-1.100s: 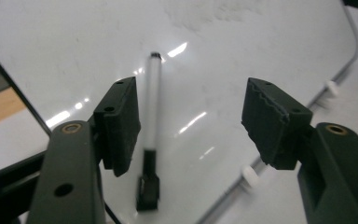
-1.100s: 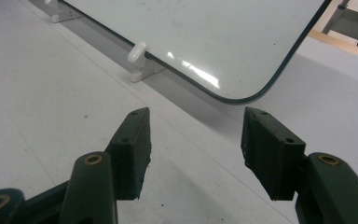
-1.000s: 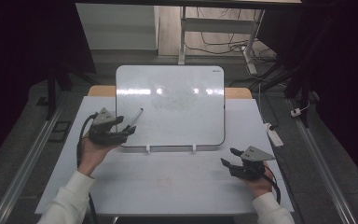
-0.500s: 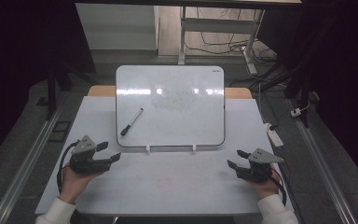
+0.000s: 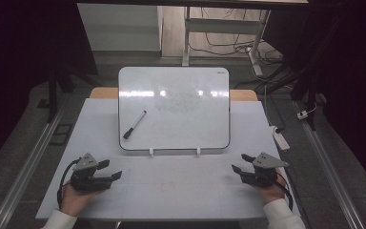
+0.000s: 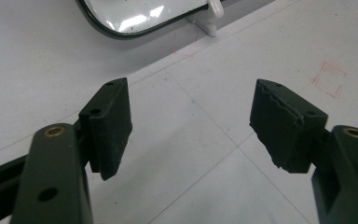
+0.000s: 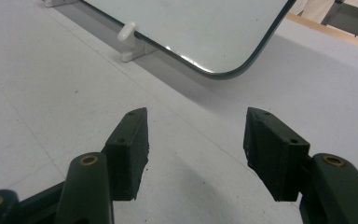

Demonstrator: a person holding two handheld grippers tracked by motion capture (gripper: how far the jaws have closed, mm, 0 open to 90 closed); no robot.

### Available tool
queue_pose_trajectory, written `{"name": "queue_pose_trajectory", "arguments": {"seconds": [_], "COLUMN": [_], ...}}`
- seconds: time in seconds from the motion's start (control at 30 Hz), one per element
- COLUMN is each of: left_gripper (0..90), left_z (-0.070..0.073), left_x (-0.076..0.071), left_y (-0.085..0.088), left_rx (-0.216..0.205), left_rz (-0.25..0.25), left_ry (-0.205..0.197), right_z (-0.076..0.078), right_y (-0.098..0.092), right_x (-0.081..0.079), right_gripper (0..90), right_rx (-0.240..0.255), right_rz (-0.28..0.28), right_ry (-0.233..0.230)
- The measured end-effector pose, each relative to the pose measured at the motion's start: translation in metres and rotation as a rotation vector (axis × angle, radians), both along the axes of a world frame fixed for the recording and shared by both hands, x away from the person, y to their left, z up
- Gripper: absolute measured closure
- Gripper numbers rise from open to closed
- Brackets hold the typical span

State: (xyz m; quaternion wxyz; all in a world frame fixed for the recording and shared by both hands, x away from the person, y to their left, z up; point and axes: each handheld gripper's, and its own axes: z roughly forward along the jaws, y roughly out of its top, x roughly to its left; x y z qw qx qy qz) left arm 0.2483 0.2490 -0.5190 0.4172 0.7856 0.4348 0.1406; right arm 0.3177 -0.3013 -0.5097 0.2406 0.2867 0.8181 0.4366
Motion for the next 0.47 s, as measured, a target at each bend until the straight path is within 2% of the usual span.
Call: {"name": "queue_pose_trajectory", "arguments": {"seconds": [0.47], "left_gripper": [29.1], "left_z": [-0.0002], "left_x": [0.001], "left_y": [-0.001], "left_rx": [-0.005], "left_rz": [0.001], "left_ry": [-0.003], "right_z": [0.0008], "right_y": [0.0022], "right_x": [0.0003], "right_gripper": [40.0], "right_rx": [0.001], "right_rz": [0.013], "right_ry": [-0.003]}}
